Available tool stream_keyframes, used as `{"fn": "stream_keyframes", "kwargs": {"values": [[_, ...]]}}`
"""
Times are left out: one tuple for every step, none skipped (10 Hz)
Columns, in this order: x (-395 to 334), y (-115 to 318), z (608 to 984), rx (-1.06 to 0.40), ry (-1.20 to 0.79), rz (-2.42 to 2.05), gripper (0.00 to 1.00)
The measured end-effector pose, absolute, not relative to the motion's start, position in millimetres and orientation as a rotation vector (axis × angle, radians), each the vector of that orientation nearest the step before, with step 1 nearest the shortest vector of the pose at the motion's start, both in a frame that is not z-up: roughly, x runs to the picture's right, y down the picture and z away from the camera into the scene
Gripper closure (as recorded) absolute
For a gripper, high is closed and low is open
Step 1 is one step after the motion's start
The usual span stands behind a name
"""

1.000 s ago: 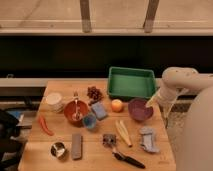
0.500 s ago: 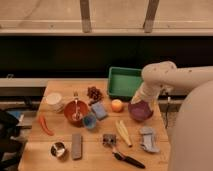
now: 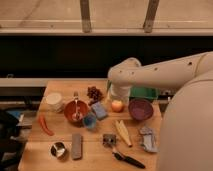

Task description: Place pepper in tray

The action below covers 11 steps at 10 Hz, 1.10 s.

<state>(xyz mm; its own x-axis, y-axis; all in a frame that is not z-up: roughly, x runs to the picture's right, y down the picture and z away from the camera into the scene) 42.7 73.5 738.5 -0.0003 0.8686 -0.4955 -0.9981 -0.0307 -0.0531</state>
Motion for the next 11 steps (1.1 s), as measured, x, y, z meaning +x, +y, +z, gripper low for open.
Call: {"fn": "stream_keyframes", "kwargs": {"values": [[17, 78, 733, -0.466, 0.339, 1.496, 0.34], [-21, 84, 725, -0.493, 0.309, 1.425, 0.34], [-46, 90, 718, -0.510, 0.288, 1.380, 0.34], [-55, 93, 715, -0.516, 0.281, 1.361, 0.34], [-52, 93, 715, -0.514, 0.287, 1.363, 0.34], [-51, 93, 715, -0.514, 0.288, 1.364, 0.34], [-54, 93, 715, -0.515, 0.285, 1.361, 0.34], [-53, 93, 715, -0.515, 0.285, 1.361, 0.34], [-53, 93, 715, -0.515, 0.286, 1.361, 0.34], [-53, 93, 714, -0.509, 0.283, 1.359, 0.34], [-54, 92, 712, -0.499, 0.273, 1.346, 0.34]]}}
